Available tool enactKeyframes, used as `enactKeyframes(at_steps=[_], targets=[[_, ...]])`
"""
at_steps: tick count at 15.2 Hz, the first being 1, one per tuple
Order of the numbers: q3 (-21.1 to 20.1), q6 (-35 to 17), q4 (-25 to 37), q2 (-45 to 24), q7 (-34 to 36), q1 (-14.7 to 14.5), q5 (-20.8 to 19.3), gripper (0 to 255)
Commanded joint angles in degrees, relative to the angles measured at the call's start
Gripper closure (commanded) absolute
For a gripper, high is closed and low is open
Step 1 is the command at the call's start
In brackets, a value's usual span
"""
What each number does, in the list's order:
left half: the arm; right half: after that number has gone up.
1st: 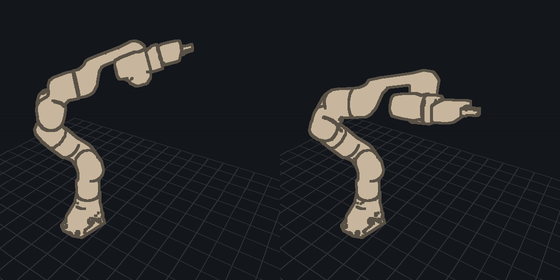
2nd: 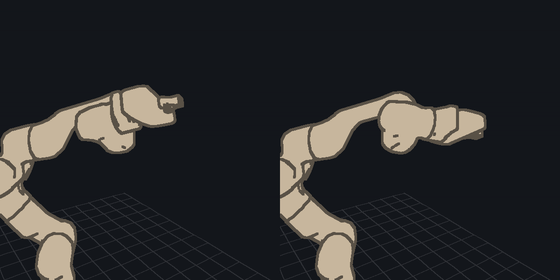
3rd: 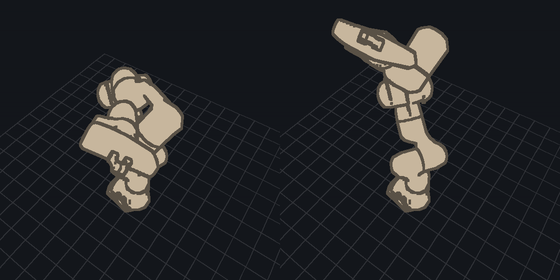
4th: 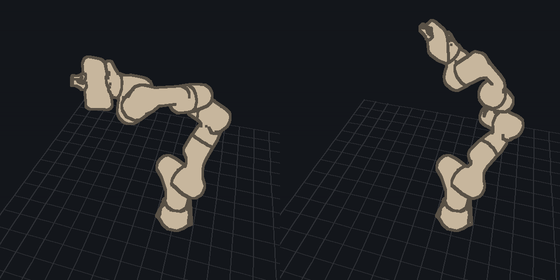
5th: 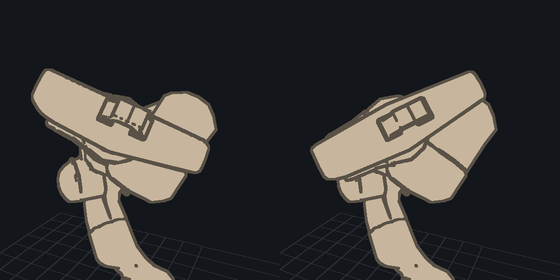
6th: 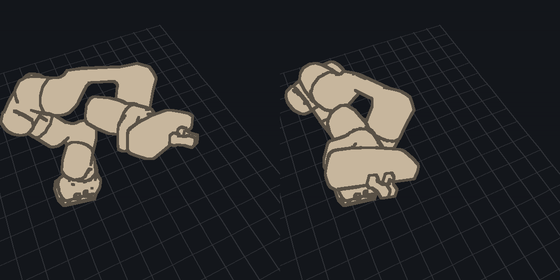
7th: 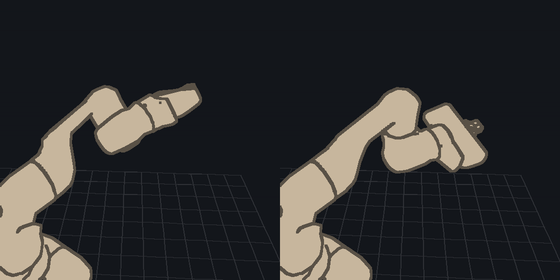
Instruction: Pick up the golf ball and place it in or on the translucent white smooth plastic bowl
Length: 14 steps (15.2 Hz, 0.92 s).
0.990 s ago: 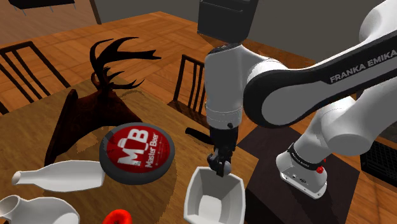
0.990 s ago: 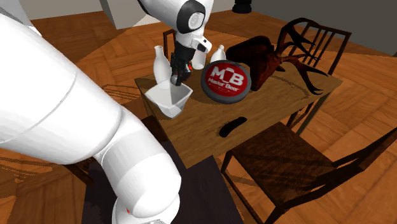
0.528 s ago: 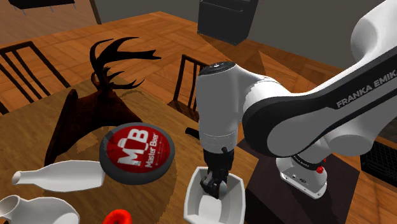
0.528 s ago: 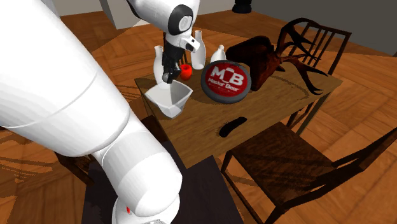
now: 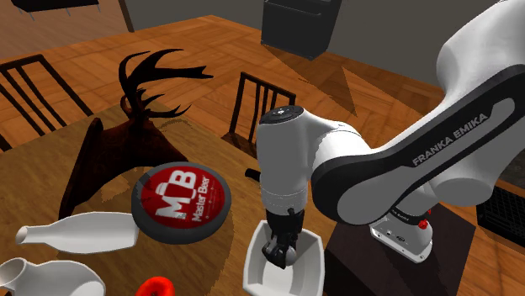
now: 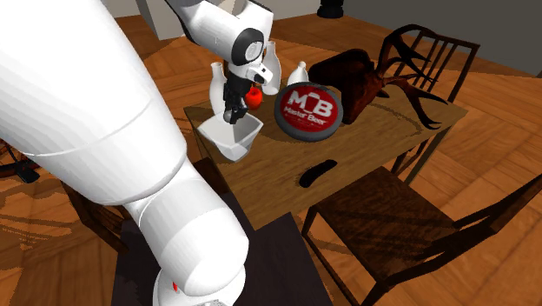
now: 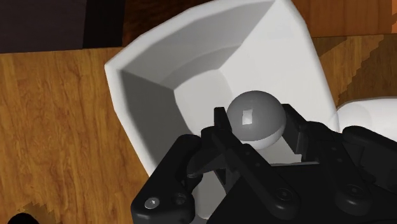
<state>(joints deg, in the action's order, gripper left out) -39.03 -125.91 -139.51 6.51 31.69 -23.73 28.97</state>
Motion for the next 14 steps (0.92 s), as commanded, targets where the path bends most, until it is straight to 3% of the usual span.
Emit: enactKeyframes(at_steps=[1,10,11,14], targets=[[-0.25,-1.83,-0.57,-1.34,-0.11,0.03,-0.31,255],[-0.34,-2.54,-0.77,-1.89,-0.11,0.02,-0.45,255],[-0.34,-2.54,-0.77,-1.89,-0.11,0.02,-0.45,0],[-0.34,-2.54,-0.77,-1.89,-0.11,0.02,-0.45,0]])
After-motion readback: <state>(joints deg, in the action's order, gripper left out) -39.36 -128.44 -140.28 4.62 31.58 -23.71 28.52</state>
